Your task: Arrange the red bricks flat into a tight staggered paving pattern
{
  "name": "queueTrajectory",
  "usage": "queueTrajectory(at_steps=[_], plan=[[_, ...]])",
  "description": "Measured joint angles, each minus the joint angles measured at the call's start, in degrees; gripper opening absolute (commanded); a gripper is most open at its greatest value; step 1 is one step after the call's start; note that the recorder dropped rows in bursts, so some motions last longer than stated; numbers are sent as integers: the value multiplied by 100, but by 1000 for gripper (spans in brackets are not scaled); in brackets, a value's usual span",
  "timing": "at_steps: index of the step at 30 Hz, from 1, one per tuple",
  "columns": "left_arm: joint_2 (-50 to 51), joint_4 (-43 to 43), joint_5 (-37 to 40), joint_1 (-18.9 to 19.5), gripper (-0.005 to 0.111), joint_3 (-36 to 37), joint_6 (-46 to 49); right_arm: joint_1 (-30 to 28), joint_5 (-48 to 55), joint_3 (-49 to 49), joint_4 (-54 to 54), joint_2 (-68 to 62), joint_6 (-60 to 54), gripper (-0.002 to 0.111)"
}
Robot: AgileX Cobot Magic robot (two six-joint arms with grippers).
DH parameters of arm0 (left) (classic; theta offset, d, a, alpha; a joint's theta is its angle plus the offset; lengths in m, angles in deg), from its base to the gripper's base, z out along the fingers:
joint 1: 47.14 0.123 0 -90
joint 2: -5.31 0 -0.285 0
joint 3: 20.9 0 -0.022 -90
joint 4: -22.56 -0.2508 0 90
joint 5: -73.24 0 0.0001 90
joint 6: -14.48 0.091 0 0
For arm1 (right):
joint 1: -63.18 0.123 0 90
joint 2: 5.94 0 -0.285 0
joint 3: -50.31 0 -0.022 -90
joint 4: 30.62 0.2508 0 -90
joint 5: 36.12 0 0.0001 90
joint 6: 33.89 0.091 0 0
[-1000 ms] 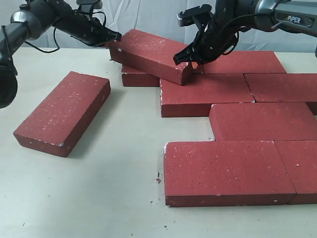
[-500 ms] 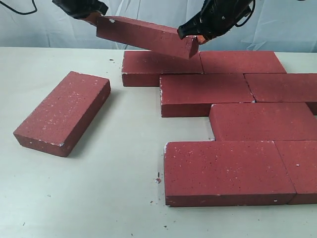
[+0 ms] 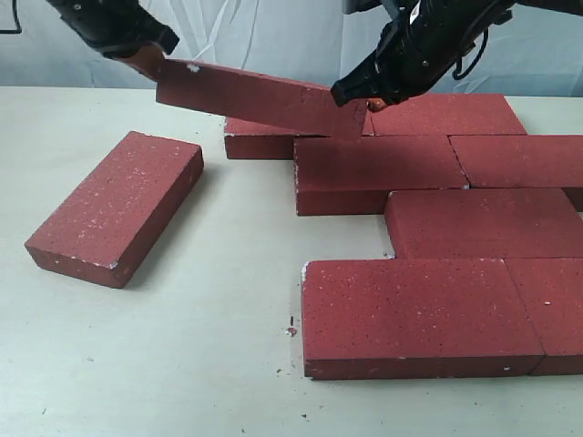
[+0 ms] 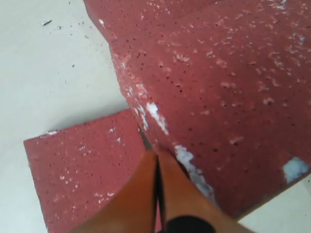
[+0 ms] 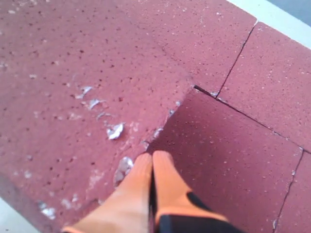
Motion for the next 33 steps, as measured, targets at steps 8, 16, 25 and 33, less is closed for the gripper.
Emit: queueTrajectory(at_steps=[8, 16, 25, 33], plan=[[-1136, -2, -1364, 10, 0, 2174, 344, 431, 11, -342, -45, 135, 1, -1], [-1698, 94, -2512, 10, 0, 3805, 434, 794, 43, -672, -57, 269, 10, -1], [-2071, 1342, -2974, 10, 0, 5118, 1526, 877, -104, -1226, -57, 426, 10, -1], [-2071, 1700, -3330, 10, 0, 5550, 1800, 911, -371, -1574, 89, 435, 28, -1]])
